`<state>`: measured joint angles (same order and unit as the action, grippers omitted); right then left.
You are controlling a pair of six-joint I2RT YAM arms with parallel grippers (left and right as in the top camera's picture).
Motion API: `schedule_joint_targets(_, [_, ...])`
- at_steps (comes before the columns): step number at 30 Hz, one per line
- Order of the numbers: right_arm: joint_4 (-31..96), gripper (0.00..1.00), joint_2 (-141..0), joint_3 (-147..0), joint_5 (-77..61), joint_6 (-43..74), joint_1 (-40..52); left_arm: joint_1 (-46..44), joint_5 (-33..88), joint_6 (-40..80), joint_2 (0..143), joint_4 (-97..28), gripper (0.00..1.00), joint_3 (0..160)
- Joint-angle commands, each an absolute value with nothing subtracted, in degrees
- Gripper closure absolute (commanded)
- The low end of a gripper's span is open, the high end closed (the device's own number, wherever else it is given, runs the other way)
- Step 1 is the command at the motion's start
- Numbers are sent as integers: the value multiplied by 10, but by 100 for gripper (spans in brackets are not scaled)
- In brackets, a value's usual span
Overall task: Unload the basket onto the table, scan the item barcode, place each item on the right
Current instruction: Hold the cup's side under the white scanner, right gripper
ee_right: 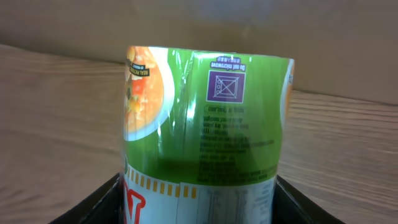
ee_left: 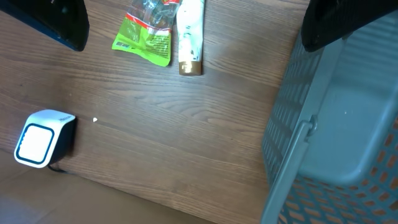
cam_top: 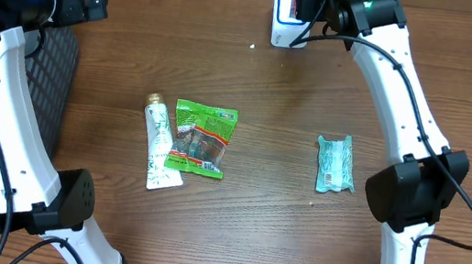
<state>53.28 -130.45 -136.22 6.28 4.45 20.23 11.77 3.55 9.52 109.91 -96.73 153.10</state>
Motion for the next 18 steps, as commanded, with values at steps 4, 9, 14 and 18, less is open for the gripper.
schedule_joint_targets(4, [509, 49, -1369, -1376, 93, 41, 199, 119, 29, 103, 1098, -968, 0, 1531])
schedule_joint_targets(9, [509, 49, -1396, -1376, 77, 41, 199, 119, 29, 103, 1098, -968, 0, 1531])
schedule_joint_targets(14, [511, 49, -1411, -1376, 63, 43, 199, 119, 29, 103, 1098, -968, 0, 1531])
schedule_joint_targets(18, [506, 49, -1411, -1376, 57, 43, 199, 119, 29, 103, 1098, -968, 0, 1531])
